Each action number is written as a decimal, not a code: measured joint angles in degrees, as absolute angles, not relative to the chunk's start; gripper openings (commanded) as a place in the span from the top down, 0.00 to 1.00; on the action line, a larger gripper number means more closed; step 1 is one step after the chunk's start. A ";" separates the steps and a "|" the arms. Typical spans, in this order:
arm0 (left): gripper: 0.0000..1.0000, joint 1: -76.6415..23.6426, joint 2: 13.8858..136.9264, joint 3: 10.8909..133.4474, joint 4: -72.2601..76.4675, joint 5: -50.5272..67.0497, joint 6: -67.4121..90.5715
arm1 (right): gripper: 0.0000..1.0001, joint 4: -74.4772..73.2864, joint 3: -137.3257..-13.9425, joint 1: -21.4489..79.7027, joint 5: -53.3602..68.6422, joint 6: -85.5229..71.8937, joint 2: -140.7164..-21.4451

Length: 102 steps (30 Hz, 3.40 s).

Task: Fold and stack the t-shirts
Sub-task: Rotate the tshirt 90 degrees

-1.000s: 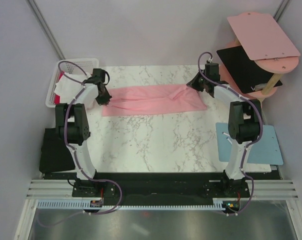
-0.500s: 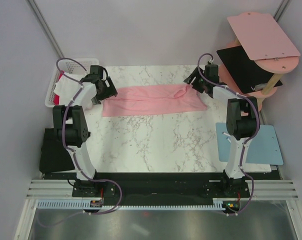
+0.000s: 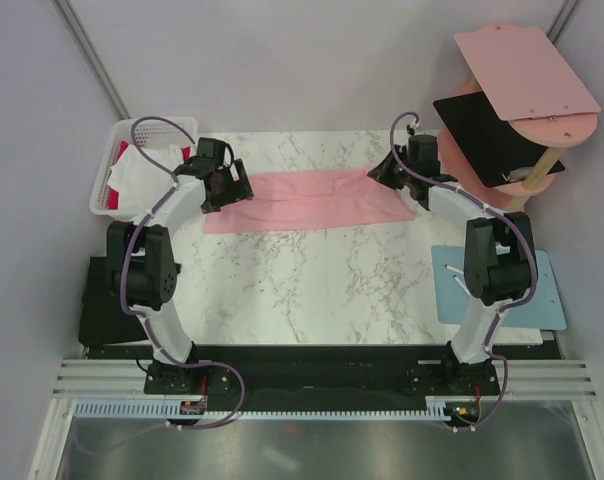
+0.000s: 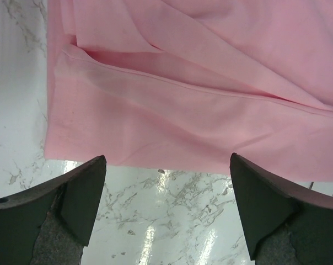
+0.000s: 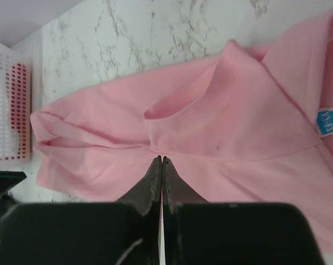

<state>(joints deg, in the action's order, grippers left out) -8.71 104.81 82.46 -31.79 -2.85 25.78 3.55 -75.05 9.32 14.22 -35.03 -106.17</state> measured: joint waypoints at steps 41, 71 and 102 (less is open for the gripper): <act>0.98 -21.85 112.46 77.93 -38.48 -6.63 24.69 | 1.00 -12.43 -99.02 12.40 9.17 -29.69 -132.05; 0.98 -28.71 90.08 62.78 -37.39 -0.34 29.12 | 1.00 -6.28 -84.33 21.45 15.27 -23.77 -109.67; 0.98 -11.31 92.31 55.40 -30.89 13.67 29.02 | 1.00 -27.18 -69.97 47.88 0.82 -24.53 -108.49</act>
